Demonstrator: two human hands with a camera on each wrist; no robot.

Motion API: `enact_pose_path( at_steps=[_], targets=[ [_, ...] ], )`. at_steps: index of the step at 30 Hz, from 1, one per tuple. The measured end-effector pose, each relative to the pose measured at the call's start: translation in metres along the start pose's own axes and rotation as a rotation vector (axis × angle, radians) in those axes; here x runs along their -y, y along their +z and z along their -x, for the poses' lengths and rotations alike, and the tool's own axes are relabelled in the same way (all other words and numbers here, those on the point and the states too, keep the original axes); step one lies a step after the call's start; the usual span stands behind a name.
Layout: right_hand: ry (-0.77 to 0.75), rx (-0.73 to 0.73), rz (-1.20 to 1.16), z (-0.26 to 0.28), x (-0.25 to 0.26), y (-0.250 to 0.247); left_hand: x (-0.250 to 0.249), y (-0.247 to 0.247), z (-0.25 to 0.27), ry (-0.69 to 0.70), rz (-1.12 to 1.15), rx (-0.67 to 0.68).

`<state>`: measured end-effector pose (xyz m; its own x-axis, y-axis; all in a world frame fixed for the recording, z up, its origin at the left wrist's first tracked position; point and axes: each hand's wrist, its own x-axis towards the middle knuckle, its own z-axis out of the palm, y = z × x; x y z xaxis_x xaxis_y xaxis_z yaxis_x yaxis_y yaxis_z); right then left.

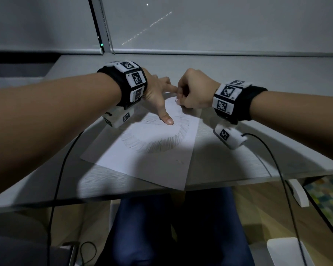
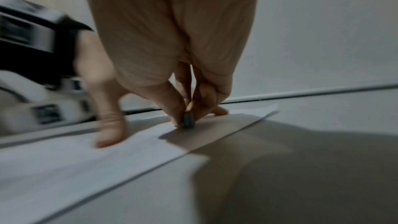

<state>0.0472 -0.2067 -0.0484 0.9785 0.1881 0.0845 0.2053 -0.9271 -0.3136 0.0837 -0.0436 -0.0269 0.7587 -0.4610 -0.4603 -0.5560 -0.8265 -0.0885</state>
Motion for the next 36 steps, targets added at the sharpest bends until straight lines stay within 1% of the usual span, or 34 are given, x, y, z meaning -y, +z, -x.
enact_pose_path(
  at_steps=[2, 4, 8, 10, 15, 17, 19, 21, 23, 27, 29, 33, 36],
  targets=[
    [-0.071, 0.054, -0.034, 0.012, 0.007, 0.003, -0.001, -0.001, 0.000, 0.002, 0.009, 0.003],
    [-0.097, 0.082, -0.059, 0.018, 0.007, 0.002, -0.002, -0.001, 0.001, 0.005, 0.038, 0.013],
    [-0.007, 0.012, 0.002, 0.004, -0.007, -0.004, -0.005, -0.005, 0.002, -0.020, 0.055, 0.047],
    [0.006, -0.009, 0.003, 0.004, -0.007, -0.003, -0.006, -0.006, 0.004, -0.027, 0.047, 0.047],
    [-0.119, 0.106, -0.062, 0.025, 0.004, -0.001, -0.008, -0.005, 0.006, -0.019, 0.042, 0.042],
    [-0.100, 0.083, -0.049, 0.022, -0.002, -0.005, -0.009, -0.006, 0.007, -0.012, 0.041, 0.057],
    [-0.041, 0.029, -0.019, 0.013, -0.010, -0.010, -0.010, -0.008, 0.010, -0.022, 0.039, 0.060],
    [-0.001, 0.015, -0.013, 0.011, -0.013, -0.010, -0.012, -0.009, 0.010, -0.028, 0.033, 0.059],
    [-0.027, 0.018, -0.014, 0.017, -0.008, -0.007, -0.014, -0.010, 0.010, -0.034, 0.006, 0.061],
    [-0.118, 0.099, -0.065, 0.032, 0.001, -0.002, -0.017, -0.011, 0.008, -0.033, 0.003, 0.062],
    [-0.112, 0.104, -0.062, 0.030, -0.002, -0.006, -0.017, -0.010, 0.007, -0.038, 0.003, 0.061],
    [-0.039, 0.048, -0.012, 0.017, -0.010, -0.012, -0.017, -0.010, 0.010, -0.042, 0.010, 0.076],
    [-0.066, 0.073, -0.037, 0.025, -0.004, -0.009, -0.018, -0.011, 0.011, -0.034, 0.002, 0.076]
  ],
)
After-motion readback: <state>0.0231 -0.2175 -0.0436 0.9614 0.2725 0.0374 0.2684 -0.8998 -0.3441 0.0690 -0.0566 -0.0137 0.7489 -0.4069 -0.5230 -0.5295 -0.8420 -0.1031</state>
